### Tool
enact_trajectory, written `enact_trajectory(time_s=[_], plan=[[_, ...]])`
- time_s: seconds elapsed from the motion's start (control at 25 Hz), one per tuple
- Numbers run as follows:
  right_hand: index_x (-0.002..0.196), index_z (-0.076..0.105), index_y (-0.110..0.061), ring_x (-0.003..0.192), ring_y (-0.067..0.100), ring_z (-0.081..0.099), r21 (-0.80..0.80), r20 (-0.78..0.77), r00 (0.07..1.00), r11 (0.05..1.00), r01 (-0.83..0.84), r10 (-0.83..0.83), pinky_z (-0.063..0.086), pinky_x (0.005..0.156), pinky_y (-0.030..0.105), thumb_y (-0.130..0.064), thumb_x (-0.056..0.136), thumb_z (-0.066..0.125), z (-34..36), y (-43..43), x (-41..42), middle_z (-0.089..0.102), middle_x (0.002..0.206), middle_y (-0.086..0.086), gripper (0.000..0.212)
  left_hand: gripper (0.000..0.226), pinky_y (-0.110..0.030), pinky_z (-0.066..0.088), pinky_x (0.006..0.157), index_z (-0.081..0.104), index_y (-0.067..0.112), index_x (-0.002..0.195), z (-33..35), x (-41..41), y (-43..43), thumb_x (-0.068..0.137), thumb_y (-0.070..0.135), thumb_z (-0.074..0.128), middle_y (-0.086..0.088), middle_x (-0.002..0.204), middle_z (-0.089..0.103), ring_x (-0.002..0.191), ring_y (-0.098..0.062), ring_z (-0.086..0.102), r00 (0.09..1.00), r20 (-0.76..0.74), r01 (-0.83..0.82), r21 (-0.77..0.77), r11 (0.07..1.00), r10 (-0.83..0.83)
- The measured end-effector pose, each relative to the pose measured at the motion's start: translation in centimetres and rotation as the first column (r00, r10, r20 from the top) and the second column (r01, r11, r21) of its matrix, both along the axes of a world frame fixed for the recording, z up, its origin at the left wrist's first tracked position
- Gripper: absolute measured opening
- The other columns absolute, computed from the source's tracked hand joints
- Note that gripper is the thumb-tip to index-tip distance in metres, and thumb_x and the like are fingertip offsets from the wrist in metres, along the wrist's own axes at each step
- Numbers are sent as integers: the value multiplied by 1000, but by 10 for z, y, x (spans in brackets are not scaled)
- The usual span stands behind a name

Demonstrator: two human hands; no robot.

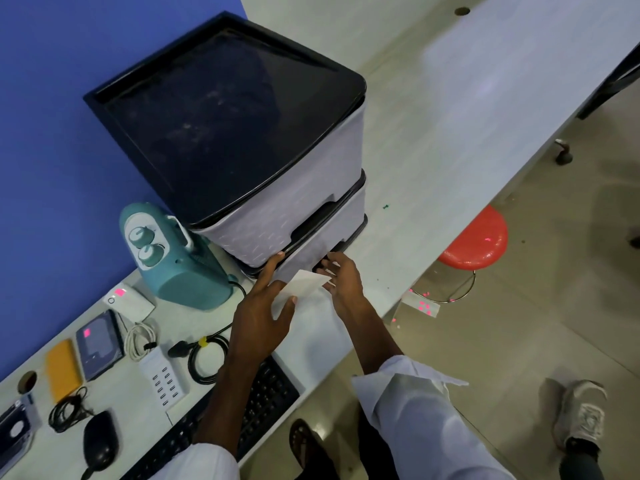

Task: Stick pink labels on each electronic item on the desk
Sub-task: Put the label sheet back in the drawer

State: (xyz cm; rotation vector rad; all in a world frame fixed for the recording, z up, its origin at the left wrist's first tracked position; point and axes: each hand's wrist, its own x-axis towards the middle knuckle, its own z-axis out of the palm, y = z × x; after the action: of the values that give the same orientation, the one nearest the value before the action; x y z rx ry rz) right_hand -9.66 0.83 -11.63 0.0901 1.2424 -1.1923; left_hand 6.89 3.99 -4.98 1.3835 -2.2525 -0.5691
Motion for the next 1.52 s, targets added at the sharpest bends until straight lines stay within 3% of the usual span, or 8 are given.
enact_trajectory(time_s=[0.2,0.44,0.52,0.64,0.96,1.2,1.36,1.52], plan=[[97,62,-19,116,34,62,19,103,995,1000,14,-16,44,109,49,-28,94,52,-2,-9,1,66,121,13,14,38,-4,38,89,54,20,122,-4,-3,2,89,18,72,8,158,36,133,15,36,1000,-5,-16,-3,1000,16],[95,63,-15,101,30,63,46,112,990,996,79,-83,51,95,40,-23,91,53,-8,7,-10,66,108,12,13,39,-25,51,90,58,17,128,-5,-9,3,92,25,66,10,154,42,123,-7,55,994,24,-108,-23,994,109],[99,65,-13,99,30,65,68,114,986,991,112,-120,51,88,37,-22,88,53,-13,23,-17,69,107,13,18,51,-28,50,90,52,19,138,0,-14,6,90,30,62,3,144,55,115,-16,63,985,26,-172,-26,985,173],[97,65,-14,92,27,64,105,103,978,979,173,-184,49,80,33,-21,85,54,-19,48,-27,69,101,10,18,49,-38,57,83,63,16,125,10,-19,5,84,42,58,-5,111,73,95,-27,71,951,73,-301,22,953,299],[98,64,-13,84,22,65,115,105,970,971,208,-220,47,76,32,-21,89,51,-13,72,-36,70,101,9,17,47,-31,52,77,63,8,115,37,-36,1,80,39,56,-8,110,70,98,-25,66,943,-51,-314,188,931,329],[89,61,-16,87,23,65,123,98,966,966,227,-239,46,82,34,-20,91,51,-5,75,-33,69,96,7,11,33,-33,52,84,59,7,119,62,-98,-49,95,29,60,-11,120,68,108,-28,65,995,43,-91,72,993,88],[88,60,-15,88,24,64,118,94,965,965,235,-246,48,78,33,-20,92,51,-5,75,-34,69,98,8,10,27,-41,54,90,57,8,121,18,-127,-70,96,21,56,-16,123,66,112,-35,63,955,293,-28,273,962,-55],[89,59,-15,89,26,64,120,91,967,966,227,-239,46,81,35,-19,89,52,-8,74,-37,71,98,10,8,20,-42,54,87,60,8,112,-26,-130,-78,93,12,55,-17,114,68,107,-38,65,919,382,-60,382,922,-99]])
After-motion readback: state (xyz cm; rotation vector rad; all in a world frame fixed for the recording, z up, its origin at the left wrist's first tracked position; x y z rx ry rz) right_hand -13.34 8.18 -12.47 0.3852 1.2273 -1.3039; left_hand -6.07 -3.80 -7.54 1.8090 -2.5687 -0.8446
